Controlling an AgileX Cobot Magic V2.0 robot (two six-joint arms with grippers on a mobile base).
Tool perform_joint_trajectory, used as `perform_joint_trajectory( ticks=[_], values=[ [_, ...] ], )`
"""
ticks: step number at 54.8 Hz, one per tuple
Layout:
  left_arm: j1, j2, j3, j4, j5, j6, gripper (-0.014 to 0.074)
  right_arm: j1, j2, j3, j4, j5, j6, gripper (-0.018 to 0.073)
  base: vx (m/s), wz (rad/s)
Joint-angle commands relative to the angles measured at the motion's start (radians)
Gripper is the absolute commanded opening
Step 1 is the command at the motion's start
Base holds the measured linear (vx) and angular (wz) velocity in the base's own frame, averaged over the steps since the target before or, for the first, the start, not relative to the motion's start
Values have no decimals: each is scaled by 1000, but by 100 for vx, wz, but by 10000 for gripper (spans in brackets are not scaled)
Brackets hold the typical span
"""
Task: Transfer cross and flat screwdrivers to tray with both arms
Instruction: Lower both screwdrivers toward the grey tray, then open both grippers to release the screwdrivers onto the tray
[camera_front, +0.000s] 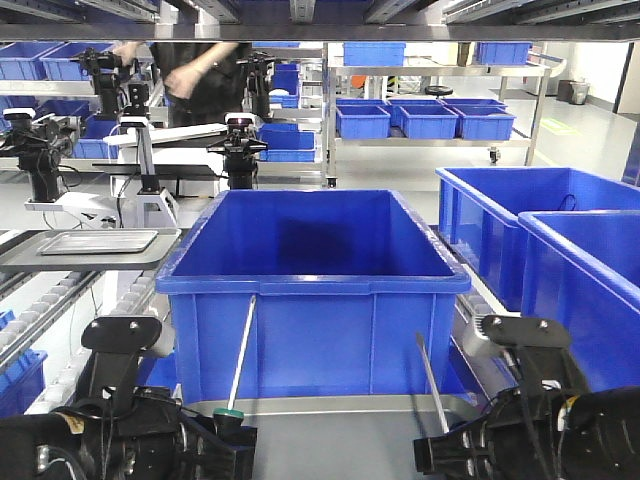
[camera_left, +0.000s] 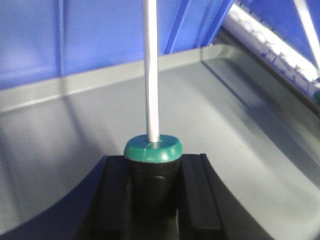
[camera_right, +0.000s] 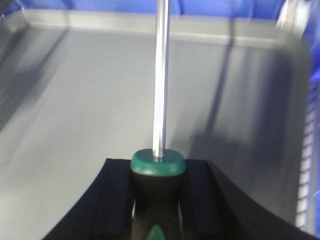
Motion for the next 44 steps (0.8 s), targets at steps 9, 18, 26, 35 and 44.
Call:
perform_joint_trajectory(
  ticks=[9,18,26,35,44],
  values=[
    [-5,2,-35,-24,2,-8,380,-2,-14,-32,13,-60,-17,374,0,0],
    [-5,-4,-35,-24,12,-8,491,-2,-14,-32,6,-61,-18,475,0,0],
    [-5,-40,-35,-24,5,-6,491,-2,-28,-35,4,-62,-29,480,0,0],
    [-5,-166,-35,-23,-91,1,477,-2,-129,-35,-1,-85,-81,475,0,0],
    [-5,-290,-35,-23,-160,27,460,-3,-255,-35,-19,-122,-111,475,0,0]
  ],
)
